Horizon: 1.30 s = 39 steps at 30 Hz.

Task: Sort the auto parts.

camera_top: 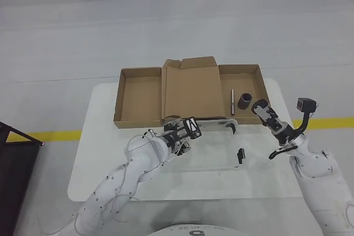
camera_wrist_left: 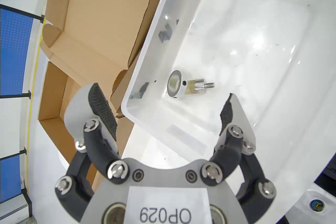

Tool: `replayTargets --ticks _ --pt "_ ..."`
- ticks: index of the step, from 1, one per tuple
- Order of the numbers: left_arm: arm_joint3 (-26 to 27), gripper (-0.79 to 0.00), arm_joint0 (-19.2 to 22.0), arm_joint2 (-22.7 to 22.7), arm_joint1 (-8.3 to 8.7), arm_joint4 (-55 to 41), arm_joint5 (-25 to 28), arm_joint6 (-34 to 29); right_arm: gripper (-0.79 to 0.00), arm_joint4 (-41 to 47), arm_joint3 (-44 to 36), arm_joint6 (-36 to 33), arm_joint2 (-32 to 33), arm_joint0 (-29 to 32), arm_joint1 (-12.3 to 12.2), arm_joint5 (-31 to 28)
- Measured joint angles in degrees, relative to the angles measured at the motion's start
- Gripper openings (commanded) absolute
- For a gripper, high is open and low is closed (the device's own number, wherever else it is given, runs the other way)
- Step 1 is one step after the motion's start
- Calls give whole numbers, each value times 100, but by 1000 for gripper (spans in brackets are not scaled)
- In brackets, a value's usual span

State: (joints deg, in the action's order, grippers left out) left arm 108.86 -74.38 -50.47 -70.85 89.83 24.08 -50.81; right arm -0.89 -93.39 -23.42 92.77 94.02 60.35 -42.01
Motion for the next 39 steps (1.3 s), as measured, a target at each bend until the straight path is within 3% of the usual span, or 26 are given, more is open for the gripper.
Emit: replayTargets --ticks 12,31,35,39 --pt "24 0 39 344 -46 349 161 -291 0 0 0 0 0 0 0 0" --pt "-1301 0 948 1138 -437 -60 5 -650 0 0 0 0 0 0 0 0" --pt "-1516 -89 1066 1266 -515 -130 -35 -623 0 0 0 0 0 0 0 0" --pt "-1632 -92 1140 1344 -574 -140 -97 -613 0 0 0 0 0 0 0 0"
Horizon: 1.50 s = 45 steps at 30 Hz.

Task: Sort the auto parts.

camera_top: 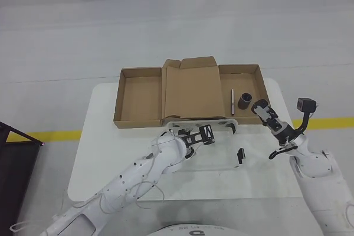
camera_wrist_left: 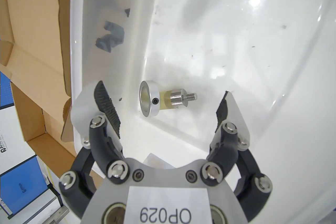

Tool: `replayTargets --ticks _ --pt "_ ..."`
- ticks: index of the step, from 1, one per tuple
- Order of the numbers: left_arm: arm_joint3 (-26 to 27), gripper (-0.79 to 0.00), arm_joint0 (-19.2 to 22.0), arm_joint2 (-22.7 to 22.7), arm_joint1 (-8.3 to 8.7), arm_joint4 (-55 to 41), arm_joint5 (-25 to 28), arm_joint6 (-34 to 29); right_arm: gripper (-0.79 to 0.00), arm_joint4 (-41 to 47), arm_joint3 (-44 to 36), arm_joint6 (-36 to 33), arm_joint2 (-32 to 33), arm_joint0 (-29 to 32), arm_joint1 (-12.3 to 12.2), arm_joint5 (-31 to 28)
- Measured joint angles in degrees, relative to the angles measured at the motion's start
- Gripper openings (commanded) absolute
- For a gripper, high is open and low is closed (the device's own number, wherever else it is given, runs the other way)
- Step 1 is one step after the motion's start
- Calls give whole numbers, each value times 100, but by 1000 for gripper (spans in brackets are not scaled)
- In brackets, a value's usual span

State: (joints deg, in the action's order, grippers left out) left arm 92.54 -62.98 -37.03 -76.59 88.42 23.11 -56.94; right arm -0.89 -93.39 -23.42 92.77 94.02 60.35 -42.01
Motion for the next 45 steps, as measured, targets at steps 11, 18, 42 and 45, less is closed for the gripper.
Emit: replayTargets --ticks 11,18,42,45 --pt "-147 -237 48 61 -93 -25 -94 -39 0 0 0 0 0 0 0 0" --pt "-188 -175 -2 -4 -103 173 -259 45 0 0 0 0 0 0 0 0" --pt "-359 -419 -129 -133 -155 429 -237 205 0 0 0 0 0 0 0 0" --pt "-399 -443 -141 -137 -165 456 -227 210 0 0 0 0 0 0 0 0"
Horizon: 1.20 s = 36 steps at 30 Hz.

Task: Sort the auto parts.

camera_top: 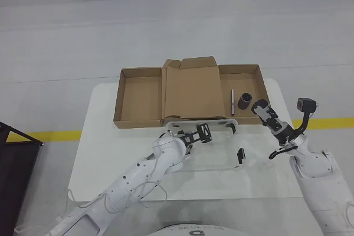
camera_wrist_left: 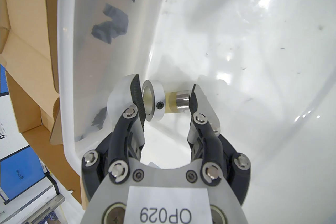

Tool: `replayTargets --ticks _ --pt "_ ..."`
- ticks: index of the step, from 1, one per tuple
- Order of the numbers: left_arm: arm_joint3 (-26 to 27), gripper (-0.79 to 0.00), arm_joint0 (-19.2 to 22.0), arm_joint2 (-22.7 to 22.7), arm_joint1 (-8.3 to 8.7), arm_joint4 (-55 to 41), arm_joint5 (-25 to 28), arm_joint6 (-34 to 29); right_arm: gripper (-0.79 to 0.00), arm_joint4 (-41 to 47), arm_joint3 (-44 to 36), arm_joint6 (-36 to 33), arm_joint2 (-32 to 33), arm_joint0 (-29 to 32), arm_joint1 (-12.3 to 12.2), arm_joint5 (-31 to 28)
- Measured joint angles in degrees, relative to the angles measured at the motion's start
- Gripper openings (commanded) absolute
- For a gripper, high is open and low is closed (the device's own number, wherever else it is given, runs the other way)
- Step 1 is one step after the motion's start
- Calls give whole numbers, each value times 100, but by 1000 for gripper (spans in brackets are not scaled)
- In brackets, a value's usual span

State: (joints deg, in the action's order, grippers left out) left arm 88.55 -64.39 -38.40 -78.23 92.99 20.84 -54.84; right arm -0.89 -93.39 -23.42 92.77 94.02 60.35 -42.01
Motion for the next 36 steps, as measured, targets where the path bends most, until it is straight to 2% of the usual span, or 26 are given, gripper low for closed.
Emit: replayTargets --ticks 4,9,17,18,24,25,28,29,30,32,36 --pt "-41 -499 -11 13 -20 27 16 -12 0 0 0 0 0 0 0 0" --pt "-19 -616 -20 31 -43 28 62 -30 0 0 0 0 0 0 0 0" --pt "511 -739 -173 68 -35 165 217 -77 0 0 0 0 0 0 0 0" --pt "601 -773 -203 68 -29 195 233 -85 0 0 0 0 0 0 0 0" --pt "1019 -785 -394 6 17 377 311 -120 0 0 0 0 0 0 0 0" --pt "1047 -739 -421 -18 25 398 323 -109 0 0 0 0 0 0 0 0" --pt "978 -453 -440 -120 39 399 326 -52 0 0 0 0 0 0 0 0" --pt "934 -419 -436 -151 40 387 320 -24 0 0 0 0 0 0 0 0" --pt "885 -323 -430 -180 40 368 311 4 0 0 0 0 0 0 0 0" --pt "765 -286 -400 -235 34 305 308 73 0 0 0 0 0 0 0 0" --pt "556 -317 -329 -274 12 217 324 124 0 0 0 0 0 0 0 0"
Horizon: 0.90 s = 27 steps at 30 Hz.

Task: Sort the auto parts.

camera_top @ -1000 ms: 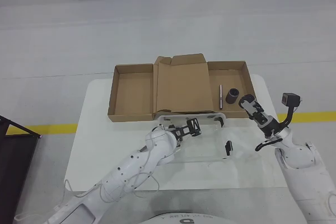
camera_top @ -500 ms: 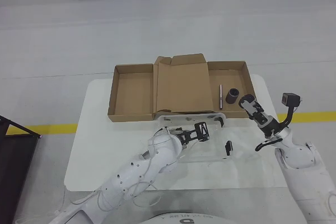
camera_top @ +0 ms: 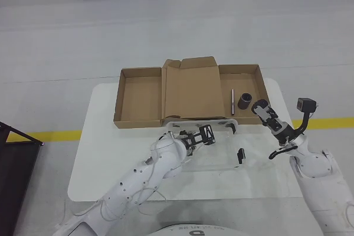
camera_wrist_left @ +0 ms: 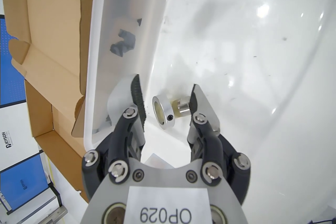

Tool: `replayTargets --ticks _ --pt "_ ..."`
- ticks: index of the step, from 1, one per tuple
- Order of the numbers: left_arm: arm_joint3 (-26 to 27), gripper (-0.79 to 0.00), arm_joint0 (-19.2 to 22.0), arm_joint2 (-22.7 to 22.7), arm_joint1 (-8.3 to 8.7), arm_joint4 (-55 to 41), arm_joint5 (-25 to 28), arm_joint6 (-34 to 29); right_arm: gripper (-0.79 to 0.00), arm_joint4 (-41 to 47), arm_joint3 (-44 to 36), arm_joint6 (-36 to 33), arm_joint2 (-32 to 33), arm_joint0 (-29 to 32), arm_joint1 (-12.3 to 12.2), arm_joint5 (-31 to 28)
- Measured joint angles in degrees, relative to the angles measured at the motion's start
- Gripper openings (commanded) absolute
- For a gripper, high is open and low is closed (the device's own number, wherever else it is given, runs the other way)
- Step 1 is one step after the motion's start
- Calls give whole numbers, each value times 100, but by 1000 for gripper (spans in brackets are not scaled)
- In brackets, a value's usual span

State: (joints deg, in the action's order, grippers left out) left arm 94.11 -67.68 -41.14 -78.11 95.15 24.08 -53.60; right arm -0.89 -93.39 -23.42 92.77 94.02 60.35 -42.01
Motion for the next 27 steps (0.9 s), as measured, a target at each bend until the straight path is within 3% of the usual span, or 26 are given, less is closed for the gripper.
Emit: replayTargets --ticks 5,12,27 --pt "-196 -419 100 1 -38 -71 12 -3 0 0 0 0 0 0 0 0" --pt "-412 -483 199 5 -77 -2 -70 -4 0 0 0 0 0 0 0 0" --pt "-654 -508 277 -74 -132 58 -152 -6 0 0 0 0 0 0 0 0"
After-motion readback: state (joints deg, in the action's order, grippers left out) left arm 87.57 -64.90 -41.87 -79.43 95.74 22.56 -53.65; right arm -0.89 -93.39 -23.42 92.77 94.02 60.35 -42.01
